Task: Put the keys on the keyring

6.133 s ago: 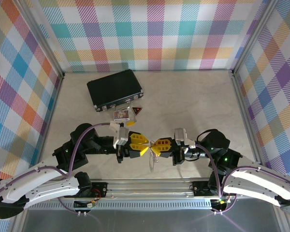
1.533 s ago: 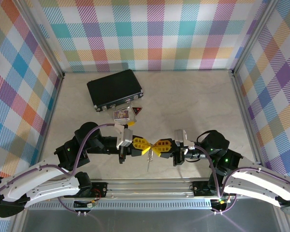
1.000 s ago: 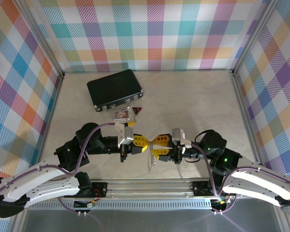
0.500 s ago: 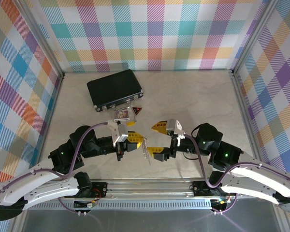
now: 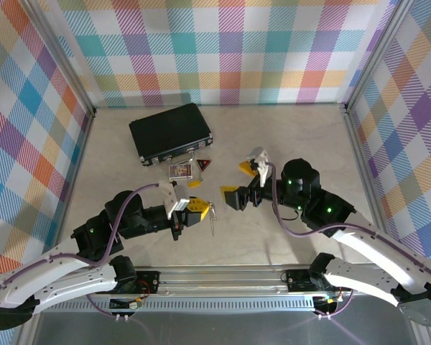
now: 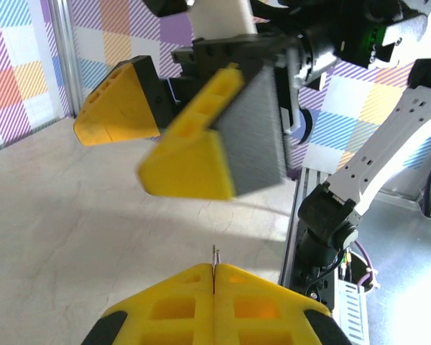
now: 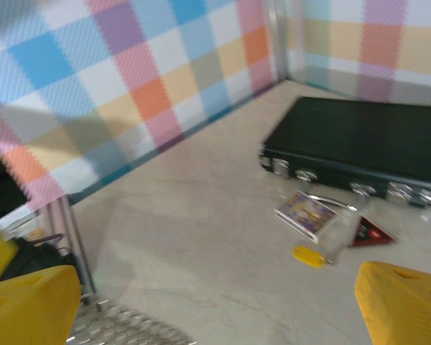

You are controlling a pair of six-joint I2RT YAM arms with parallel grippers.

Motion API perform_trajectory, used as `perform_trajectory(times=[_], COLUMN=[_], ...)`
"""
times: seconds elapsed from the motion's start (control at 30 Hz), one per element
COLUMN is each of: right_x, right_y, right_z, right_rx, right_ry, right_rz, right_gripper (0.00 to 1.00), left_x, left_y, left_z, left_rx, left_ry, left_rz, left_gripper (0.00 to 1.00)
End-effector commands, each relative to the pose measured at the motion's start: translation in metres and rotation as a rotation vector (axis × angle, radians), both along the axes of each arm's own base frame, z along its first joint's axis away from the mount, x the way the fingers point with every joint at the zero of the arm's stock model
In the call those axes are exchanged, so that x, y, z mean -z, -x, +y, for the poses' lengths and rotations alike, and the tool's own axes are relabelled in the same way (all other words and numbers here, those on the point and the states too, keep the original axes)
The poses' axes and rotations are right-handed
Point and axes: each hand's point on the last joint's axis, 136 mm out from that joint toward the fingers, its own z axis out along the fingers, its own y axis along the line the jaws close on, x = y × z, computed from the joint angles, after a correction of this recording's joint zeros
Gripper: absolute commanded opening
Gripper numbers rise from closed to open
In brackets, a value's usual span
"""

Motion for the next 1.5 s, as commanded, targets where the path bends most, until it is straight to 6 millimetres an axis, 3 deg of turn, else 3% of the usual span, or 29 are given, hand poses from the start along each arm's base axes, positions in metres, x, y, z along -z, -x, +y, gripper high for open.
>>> perform_trajectory(times=[0.0,0.17,0.53,0.97,1.47], right_x=[0.004,0.024,0.069,0.134,0.214], right_y=[-0.02,-0.045,-0.089,-0.13,-0.168], right_z=[-0.011,-0.018,-0.002,0.037,0.088], right_rx=[0.104,0.165,0.221,0.213,0.137], right_ry=[-0.011,-0.019,0.067,0.147,0.266], right_rz=[0.098,0.21,0.365,0.513,0.651], right_gripper=[0.98,0.98,0.99,0.91,0.75], left_x=[-0.002,-0.002,0.005,-0.011,-0.004], left_y=[-0.001,0.0,0.002,0.0,-0.012], left_z=[0.001,0.002,0.012,0.036,0.038], left_rx=[-0.012,-0.011,-0.032,-0.115,-0.174], left_ry=[0.006,0.012,0.046,0.091,0.077], left_rz=[0.008,0.006,0.004,-0.008,-0.022], left_gripper=[0.0,0.0,0.0,0.0,0.0])
